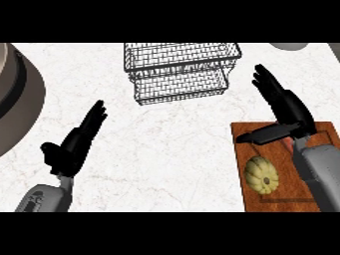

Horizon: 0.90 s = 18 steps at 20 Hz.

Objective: Pick the sweet potato from the cutting board and place it in the tiered basket

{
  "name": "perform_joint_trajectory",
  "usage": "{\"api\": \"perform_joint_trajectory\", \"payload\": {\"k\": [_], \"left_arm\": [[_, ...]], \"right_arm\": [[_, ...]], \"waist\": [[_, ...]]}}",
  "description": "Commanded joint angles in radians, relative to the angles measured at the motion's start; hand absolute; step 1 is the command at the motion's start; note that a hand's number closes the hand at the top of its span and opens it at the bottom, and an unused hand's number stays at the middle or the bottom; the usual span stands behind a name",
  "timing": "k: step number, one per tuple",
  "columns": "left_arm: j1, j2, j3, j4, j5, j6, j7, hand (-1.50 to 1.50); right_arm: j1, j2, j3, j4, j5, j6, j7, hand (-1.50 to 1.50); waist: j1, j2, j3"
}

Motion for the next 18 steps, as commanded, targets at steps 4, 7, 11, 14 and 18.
{"api": "perform_joint_trajectory", "payload": {"k": [4, 7, 11, 14, 18], "left_arm": [[-0.012, 0.001, 0.009, 0.021, -0.011, -0.004, 0.006, 0.00], [0.024, -0.007, -0.001, 0.034, -0.005, -0.025, -0.036, 0.00], [-0.008, 0.004, 0.005, 0.014, -0.003, -0.021, 0.017, 0.00], [0.029, -0.017, -0.019, 0.000, -0.020, -0.013, -0.012, 0.00], [0.039, 0.009, 0.009, -0.011, -0.004, -0.047, -0.003, 0.00]], "right_arm": [[-0.063, -0.279, 0.019, -0.187, 0.121, 0.090, 0.184, -1.50], [-0.116, -0.449, 0.087, -0.184, 0.245, 0.197, 0.260, -1.50], [-0.153, -0.602, 0.199, -0.257, 0.330, 0.392, 0.370, -1.50], [-0.197, -0.693, 0.211, -0.322, 0.304, 0.547, 0.441, -1.50], [-0.152, -0.626, 0.225, -0.480, 0.249, 0.587, 0.628, -1.50]], "waist": [[-0.024, -0.012, -0.004], [-0.013, -0.012, -0.008], [-0.007, -0.014, -0.007], [-0.004, -0.012, -0.005], [-0.006, -0.007, -0.002]]}}
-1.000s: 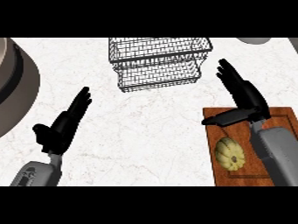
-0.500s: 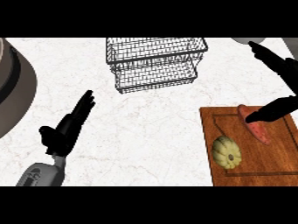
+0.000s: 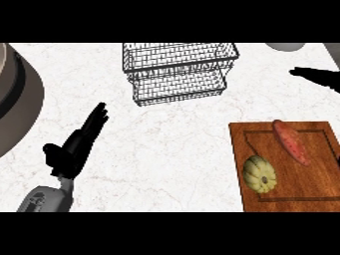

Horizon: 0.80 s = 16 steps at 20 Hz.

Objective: Pick the sweet potato from the cutting board and place it in the tiered basket

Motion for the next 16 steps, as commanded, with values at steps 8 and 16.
{"api": "perform_joint_trajectory", "payload": {"k": [8, 16], "left_arm": [[0.019, -0.015, 0.040, -0.029, -0.018, -0.033, 0.000, 0.00], [-0.033, -0.047, 0.044, 0.027, -0.050, -0.027, -0.016, 0.00]], "right_arm": [[0.124, 0.104, -0.073, -0.176, 0.066, 0.100, 0.246, -1.50], [0.149, 0.203, 0.022, -0.157, 0.286, 0.059, 0.370, -1.50]], "waist": [[0.009, 0.009, 0.004], [0.015, 0.012, 0.003]]}}
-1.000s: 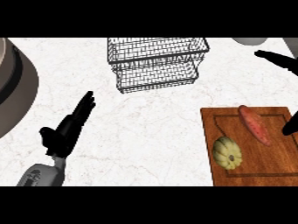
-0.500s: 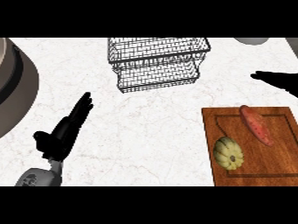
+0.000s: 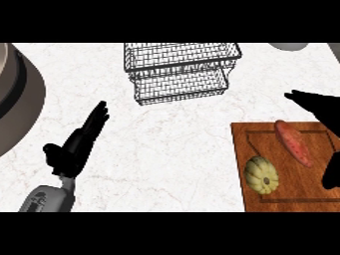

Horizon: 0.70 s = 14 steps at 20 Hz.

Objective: Pick the sweet potato from the cutting board and place it in the tiered basket

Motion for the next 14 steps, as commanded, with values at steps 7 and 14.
{"api": "perform_joint_trajectory", "payload": {"k": [7, 14], "left_arm": [[0.033, -0.031, 0.008, -0.033, -0.041, -0.012, 0.018, 0.00], [-0.007, -0.050, 0.040, -0.006, -0.061, -0.022, 0.028, 0.00]], "right_arm": [[0.119, 0.120, -0.041, 0.116, 0.206, -0.006, -0.128, -1.50], [0.129, 0.215, -0.060, 0.195, 0.347, -0.013, -0.141, -1.50]], "waist": [[0.001, 0.000, 0.001], [0.002, 0.001, 0.000]]}}
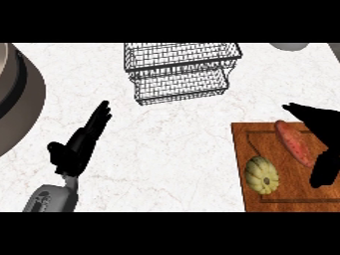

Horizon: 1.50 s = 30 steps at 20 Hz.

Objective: Pick the sweet potato from the cutting board and place it in the tiered basket

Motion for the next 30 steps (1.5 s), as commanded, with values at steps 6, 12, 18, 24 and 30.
{"api": "perform_joint_trajectory", "payload": {"k": [6, 12, 18, 24, 30], "left_arm": [[0.017, -0.030, 0.012, 0.067, -0.046, -0.024, -0.074, 0.00], [0.041, -0.049, 0.016, -0.050, -0.048, -0.015, 0.009, 0.00], [0.027, -0.018, 0.069, -0.034, -0.039, -0.078, 0.003, 0.00], [0.023, -0.041, 0.053, -0.033, -0.063, -0.059, 0.019, 0.00], [0.022, -0.053, 0.083, 0.015, -0.082, -0.075, -0.029, 0.00]], "right_arm": [[-0.010, 0.066, -0.050, 0.231, 0.171, -0.057, -0.173, -1.50], [0.093, 0.135, -0.034, 0.216, 0.272, -0.110, -0.205, -1.50], [0.023, 0.167, -0.092, 0.368, 0.346, -0.124, -0.351, -1.50], [-0.004, 0.194, -0.147, 0.322, 0.301, -0.176, -0.449, 1.50], [0.036, 0.260, -0.163, 0.263, 0.365, -0.160, -0.444, 1.50]], "waist": [[0.003, 0.002, 0.000], [0.000, -0.001, 0.000], [0.003, 0.000, 0.000], [0.001, 0.000, 0.000], [-0.001, 0.000, 0.000]]}}
